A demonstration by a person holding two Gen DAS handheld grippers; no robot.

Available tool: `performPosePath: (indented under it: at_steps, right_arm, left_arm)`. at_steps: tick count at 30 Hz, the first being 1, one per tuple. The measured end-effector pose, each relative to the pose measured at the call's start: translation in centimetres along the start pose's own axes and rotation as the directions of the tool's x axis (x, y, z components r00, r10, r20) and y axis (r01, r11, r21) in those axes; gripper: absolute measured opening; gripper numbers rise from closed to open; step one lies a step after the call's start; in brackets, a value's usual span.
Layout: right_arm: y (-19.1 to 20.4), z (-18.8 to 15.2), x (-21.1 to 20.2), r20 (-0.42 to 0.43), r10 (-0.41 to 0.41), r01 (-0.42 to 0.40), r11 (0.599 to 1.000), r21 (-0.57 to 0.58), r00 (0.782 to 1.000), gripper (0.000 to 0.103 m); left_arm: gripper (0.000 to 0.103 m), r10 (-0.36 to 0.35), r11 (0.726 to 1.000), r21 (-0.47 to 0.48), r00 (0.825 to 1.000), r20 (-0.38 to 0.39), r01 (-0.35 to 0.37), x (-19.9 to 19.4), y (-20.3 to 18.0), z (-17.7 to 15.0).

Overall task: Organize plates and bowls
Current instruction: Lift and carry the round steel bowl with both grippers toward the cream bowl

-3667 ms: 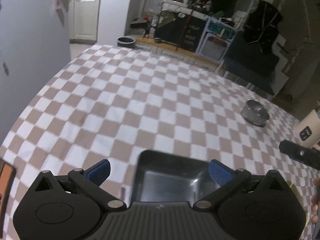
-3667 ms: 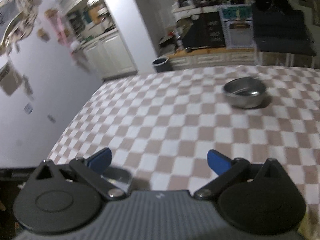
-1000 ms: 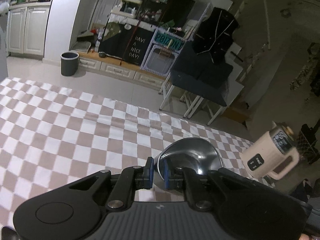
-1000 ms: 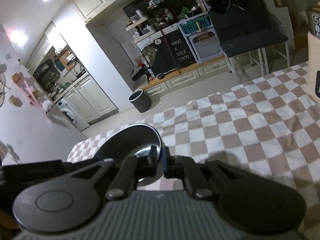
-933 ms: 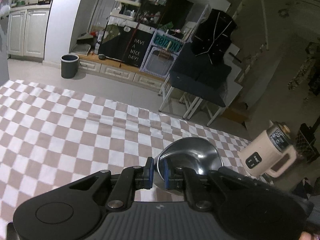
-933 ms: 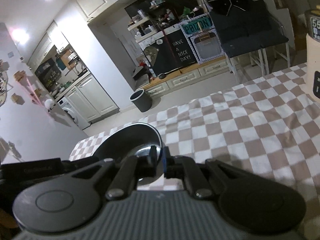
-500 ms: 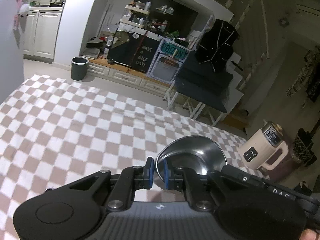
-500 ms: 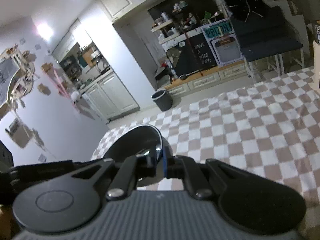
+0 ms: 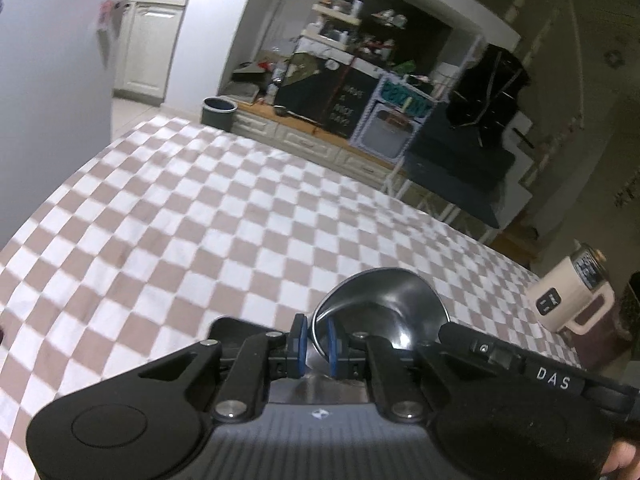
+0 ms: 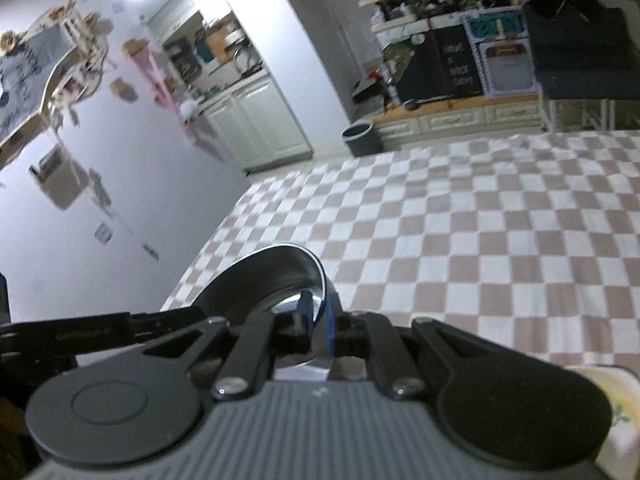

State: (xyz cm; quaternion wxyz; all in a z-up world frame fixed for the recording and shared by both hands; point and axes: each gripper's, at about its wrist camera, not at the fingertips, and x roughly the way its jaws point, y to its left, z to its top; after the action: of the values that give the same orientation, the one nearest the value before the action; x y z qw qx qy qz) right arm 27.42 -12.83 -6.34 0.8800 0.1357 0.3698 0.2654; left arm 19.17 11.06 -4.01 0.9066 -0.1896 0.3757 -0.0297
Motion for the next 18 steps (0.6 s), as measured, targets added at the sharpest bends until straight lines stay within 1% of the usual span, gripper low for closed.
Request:
performPosePath:
  at_steps: [3,6,10,18]
  right_arm:
    - [0.8,-0.5,0.7,-0.031,0.007,-0.007,1.000,-0.017,1.000,0.010]
    - [1.9,-1.2,1.2,-0.064,0.005,-0.007,0.999,-0.038,0.998,0.010]
    - [2.3,-1.8,2.1,-0.110,0.008,-0.012,0.999,-0.036,0.994,0.011]
    - [3.5,-2.7,3.2,-0.158,0.000,-0.010,0.998,-0.062,0.987,0.011]
  left_arm:
    - [0.011,0.024,1.000,-0.002,1.000,-0.008,-0.024,0.0,1.0,-0.4]
    - [0.011,0.046,0.999,-0.005,0.998,-0.042,-0.046,0.5,2.0,-0.8]
    - [0.011,0.072,0.997,-0.011,0.995,-0.072,-0.073,1.0,3.1,-1.0]
    - [0.011,0.109,0.994,-0.016,0.986,-0.125,-0.112,2.0,4.6,-1.5]
